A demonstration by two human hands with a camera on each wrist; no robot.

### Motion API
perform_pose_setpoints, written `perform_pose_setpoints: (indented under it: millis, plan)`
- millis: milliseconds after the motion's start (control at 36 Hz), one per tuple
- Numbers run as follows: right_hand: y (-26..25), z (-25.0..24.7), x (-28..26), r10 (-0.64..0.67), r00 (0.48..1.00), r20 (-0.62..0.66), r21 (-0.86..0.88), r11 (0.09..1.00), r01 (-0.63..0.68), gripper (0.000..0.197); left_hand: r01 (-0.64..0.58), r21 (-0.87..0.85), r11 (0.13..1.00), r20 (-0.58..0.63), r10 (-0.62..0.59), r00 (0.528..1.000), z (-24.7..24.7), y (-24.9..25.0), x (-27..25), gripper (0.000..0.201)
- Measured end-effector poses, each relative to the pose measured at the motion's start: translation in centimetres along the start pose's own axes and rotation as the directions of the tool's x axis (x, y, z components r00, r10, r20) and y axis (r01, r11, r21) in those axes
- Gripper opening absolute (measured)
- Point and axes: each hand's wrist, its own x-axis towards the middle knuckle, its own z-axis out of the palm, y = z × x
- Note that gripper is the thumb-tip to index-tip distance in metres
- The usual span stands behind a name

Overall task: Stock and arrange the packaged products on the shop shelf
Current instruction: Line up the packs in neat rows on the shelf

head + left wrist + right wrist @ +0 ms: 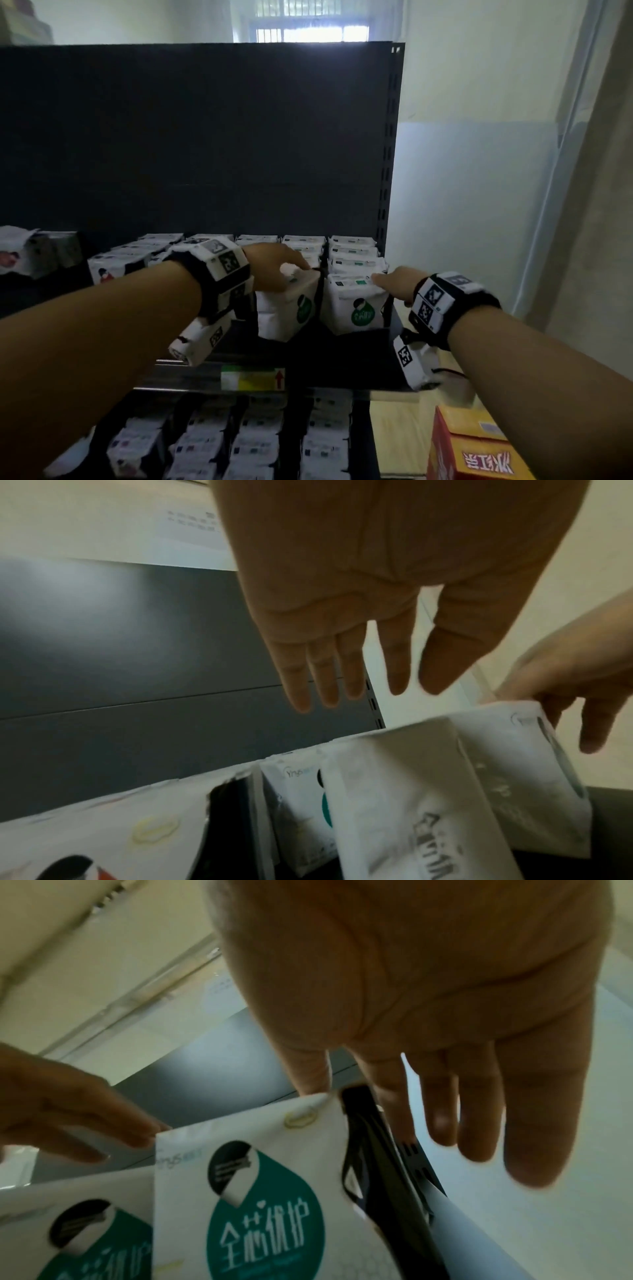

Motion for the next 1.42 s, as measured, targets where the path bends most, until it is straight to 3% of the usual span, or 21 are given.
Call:
perform_pose_setpoints:
  millis: [56, 139, 194, 250, 306, 389, 472, 611, 833, 917, 1167, 1417]
  plan:
    - [0.1, -0.2, 0.1, -0.067, 0.993, -0.093, -0.091, 0.994, 0.059, 0.064, 0.065, 0.033, 0.997, -0.06, -0.063, 0.996, 0.1, -0.3, 0.4, 0.042]
    - [0.1, 0.0, 0.4, -0.253, 0.949, -0.189, -0.138, 0.964, 0.229, 0.074, 0.172, 0.132, 0.976, -0.101, -0.159, 0.982, 0.6, -0.2, 1.1, 0.065]
    - [-0.4, 0.1, 0.2, -0.357, 0.928, -0.105, -0.211, 0.92, 0.33, 0.072, 0.221, 0.221, 0.95, -0.062, -0.212, 0.975, 1.2, 0.2, 1.4, 0.075]
    - [-0.8, -0.1, 0.0, -0.405, 0.914, -0.035, -0.299, 0.876, 0.377, 0.058, 0.225, 0.286, 0.932, 0.0, -0.234, 0.972, 1.9, 0.5, 1.8, 0.071]
    - [-1.0, -0.6, -0.3, -0.43, 0.902, 0.03, -0.373, 0.833, 0.409, 0.062, 0.197, 0.268, 0.943, 0.052, -0.218, 0.974, 2.1, 0.4, 2.0, 0.062]
    - [-1.6, -1.6, -0.9, -0.38, 0.915, 0.135, -0.469, 0.789, 0.397, 0.074, 0.167, 0.218, 0.962, 0.101, -0.192, 0.976, 2.0, -0.1, 2.0, 0.06]
    - [-2.8, -2.1, -1.2, -0.334, 0.921, 0.2, -0.62, 0.685, 0.382, 0.072, 0.14, 0.238, 0.961, 0.092, -0.166, 0.982, 2.0, -0.7, 2.5, 0.058]
    - [-3.9, -1.7, -1.2, -0.267, 0.951, 0.154, -0.717, 0.632, 0.294, 0.06, 0.092, 0.315, 0.945, -0.023, -0.089, 0.996, 3.1, -1.3, 3.2, 0.027]
    - [-4.4, -0.7, -0.6, -0.226, 0.974, -0.013, -0.769, 0.625, 0.134, 0.056, 0.146, 0.336, 0.93, -0.101, -0.119, 0.988, 3.8, -1.0, 4.6, 0.019]
    - [-4.6, -0.5, -0.5, -0.248, 0.968, -0.026, -0.764, 0.63, 0.14, 0.054, 0.144, 0.327, 0.934, -0.102, -0.117, 0.988, 3.7, -1.0, 4.8, 0.013]
    - [-4.9, 0.8, -0.2, -0.298, 0.947, -0.121, -0.737, 0.666, 0.115, 0.05, 0.092, 0.408, 0.908, -0.015, -0.094, 0.995, 3.4, -0.6, 5.2, 0.033]
    - [-5.0, 0.4, 0.1, -0.29, 0.952, -0.097, -0.741, 0.659, 0.125, 0.054, 0.147, 0.379, 0.914, -0.011, -0.154, 0.988, 3.6, -1.0, 6.7, 0.026]
